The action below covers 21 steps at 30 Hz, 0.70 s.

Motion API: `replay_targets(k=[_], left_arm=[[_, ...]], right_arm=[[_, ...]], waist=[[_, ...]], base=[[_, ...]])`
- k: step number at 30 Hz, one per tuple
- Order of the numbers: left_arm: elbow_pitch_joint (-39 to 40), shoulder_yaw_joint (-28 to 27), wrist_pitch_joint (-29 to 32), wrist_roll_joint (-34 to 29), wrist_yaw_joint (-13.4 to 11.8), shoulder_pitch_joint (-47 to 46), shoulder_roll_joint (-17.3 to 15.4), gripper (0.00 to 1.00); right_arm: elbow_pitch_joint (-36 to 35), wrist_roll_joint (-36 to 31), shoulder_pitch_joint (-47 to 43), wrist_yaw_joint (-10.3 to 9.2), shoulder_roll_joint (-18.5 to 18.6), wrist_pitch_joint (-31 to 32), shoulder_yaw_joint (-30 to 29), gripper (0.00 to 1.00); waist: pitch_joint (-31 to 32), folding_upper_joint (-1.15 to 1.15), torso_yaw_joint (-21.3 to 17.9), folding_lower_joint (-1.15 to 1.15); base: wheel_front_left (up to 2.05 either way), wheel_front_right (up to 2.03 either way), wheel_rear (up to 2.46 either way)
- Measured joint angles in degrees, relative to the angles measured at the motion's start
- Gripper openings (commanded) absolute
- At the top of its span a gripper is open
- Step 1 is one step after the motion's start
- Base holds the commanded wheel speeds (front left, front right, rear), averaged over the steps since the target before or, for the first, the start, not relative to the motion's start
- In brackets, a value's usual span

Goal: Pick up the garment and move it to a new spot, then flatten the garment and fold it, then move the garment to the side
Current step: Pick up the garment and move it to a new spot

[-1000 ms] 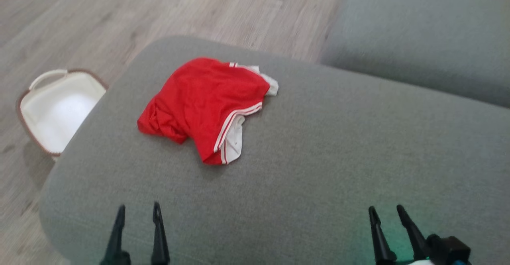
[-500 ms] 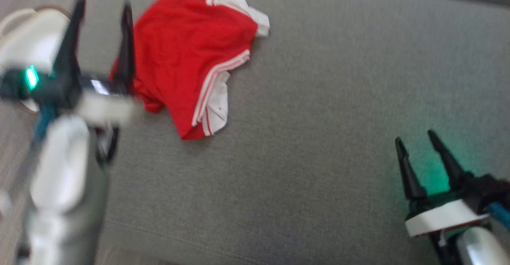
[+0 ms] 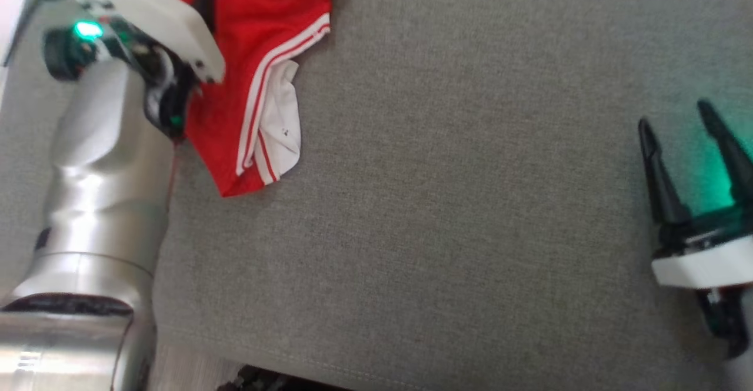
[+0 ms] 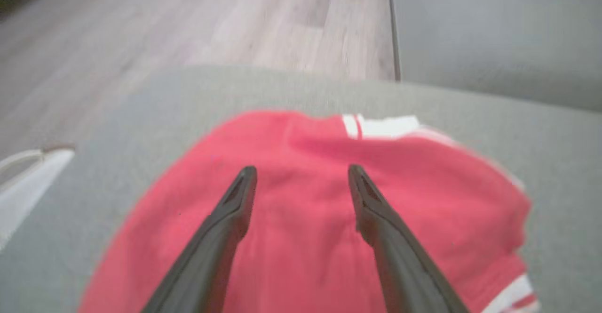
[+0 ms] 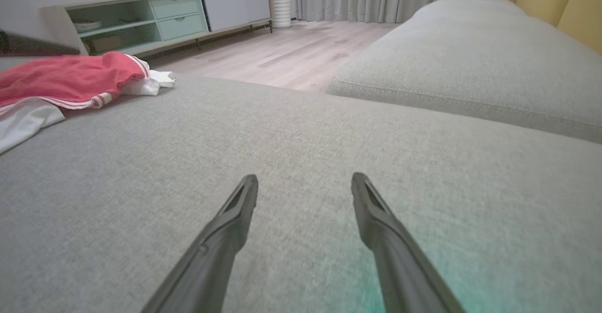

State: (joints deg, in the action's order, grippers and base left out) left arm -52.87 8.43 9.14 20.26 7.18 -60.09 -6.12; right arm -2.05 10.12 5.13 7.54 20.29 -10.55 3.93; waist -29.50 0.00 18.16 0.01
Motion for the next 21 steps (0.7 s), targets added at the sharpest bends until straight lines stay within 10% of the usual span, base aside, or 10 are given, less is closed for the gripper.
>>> replay_targets(k=[5,7,21], left_arm=[[-7.5,2.2,2.3,3.2,0.4,-0.4,1.5,1.00],[-7.9,3.7,4.0,5.5,0.4,-1.6,1.4,0.00],[-2.3,16.2,-11.6,12.1,0.4,-3.3,-4.8,0.00]], right_arm=[[-3.6,0.0,2.1,0.00,1.2,1.8,-0.1,1.00],[-4.3,0.0,2.5,0.00,1.4,2.2,-0.1,1.00],[1.6,0.0,2.5,0.00,-2.8,-1.5,0.9,1.00]], waist=[[-2.9,0.00,0.0,-0.01],[-3.5,0.00,-0.1,-0.02],[3.0,0.00,-2.1,-0.01]], base=[[0.00,0.00,0.00],[0.00,0.00,0.00],[0.00,0.00,0.00]])
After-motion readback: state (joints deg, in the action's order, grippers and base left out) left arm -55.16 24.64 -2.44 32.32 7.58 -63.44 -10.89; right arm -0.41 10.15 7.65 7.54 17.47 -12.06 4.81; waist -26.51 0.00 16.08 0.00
